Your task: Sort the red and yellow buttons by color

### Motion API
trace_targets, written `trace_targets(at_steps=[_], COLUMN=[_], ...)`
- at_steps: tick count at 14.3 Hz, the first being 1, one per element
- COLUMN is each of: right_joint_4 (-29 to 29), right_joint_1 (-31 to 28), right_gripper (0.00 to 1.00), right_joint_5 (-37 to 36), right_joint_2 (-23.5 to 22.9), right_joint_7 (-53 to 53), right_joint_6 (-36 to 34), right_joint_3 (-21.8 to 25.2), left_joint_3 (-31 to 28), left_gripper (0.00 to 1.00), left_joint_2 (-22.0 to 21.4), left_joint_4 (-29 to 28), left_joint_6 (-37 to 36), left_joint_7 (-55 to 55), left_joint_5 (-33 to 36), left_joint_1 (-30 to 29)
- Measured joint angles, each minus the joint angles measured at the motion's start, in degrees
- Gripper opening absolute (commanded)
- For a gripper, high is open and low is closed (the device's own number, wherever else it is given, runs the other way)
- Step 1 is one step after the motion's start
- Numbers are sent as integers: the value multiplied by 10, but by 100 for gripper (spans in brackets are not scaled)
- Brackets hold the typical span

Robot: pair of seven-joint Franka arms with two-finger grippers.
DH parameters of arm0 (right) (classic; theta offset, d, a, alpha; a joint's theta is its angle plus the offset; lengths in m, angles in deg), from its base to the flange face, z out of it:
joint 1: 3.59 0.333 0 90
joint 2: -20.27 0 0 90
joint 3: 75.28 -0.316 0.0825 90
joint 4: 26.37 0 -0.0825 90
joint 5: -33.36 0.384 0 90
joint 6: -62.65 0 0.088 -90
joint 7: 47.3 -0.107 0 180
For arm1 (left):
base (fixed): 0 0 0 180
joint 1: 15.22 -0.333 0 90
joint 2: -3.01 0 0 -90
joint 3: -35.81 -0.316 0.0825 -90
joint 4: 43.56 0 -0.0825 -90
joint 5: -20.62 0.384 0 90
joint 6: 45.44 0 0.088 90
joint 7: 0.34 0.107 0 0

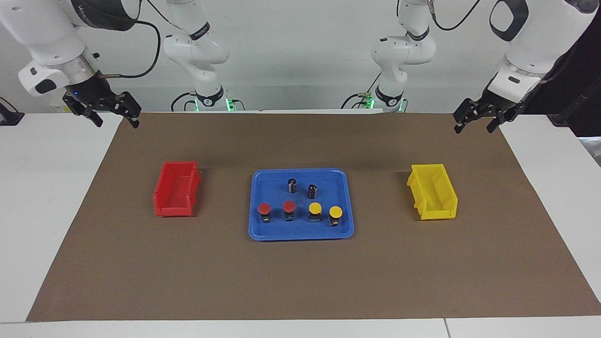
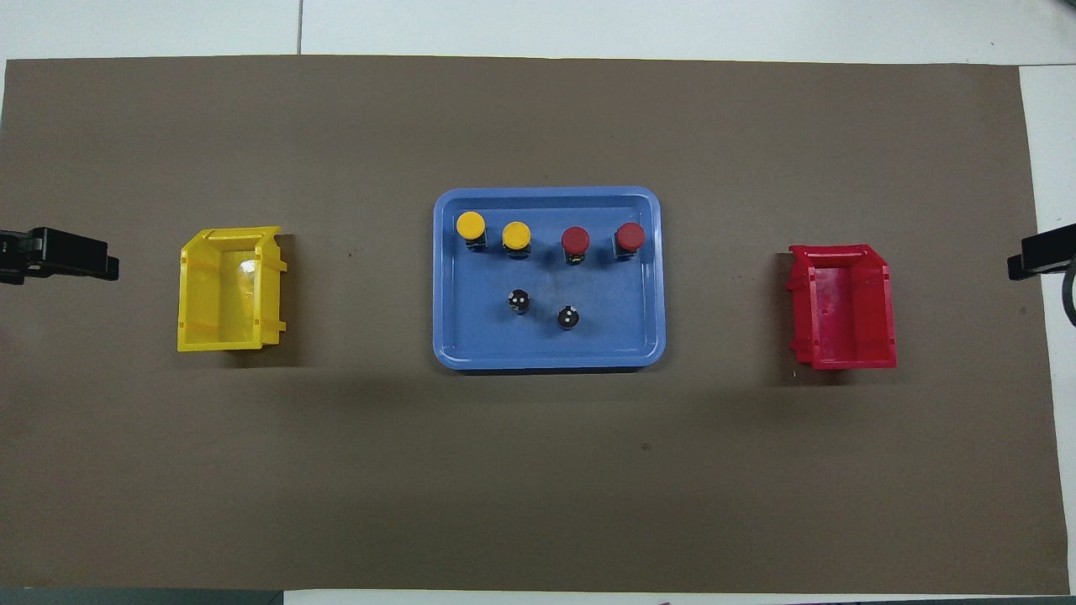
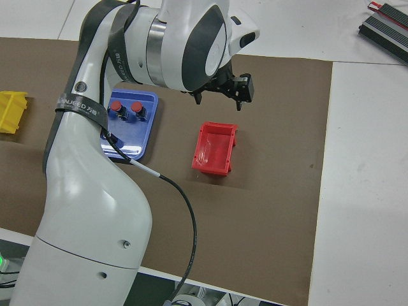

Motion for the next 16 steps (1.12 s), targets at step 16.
trace_targets(at_steps=[16], right_joint_4=[-130], right_joint_1=[157], right_gripper=[100], right_joint_5=[0], right_joint_2=[-164], right_joint_7=[-141], right_joint_6=[53], right_joint_3=[-36], left_joint_3=[0], left_gripper=[100], left_joint_2=[0], left_joint_4=[0], left_joint_6=[-2], left_joint_7=[-8], left_joint_5=[0], left_joint_1=[-3])
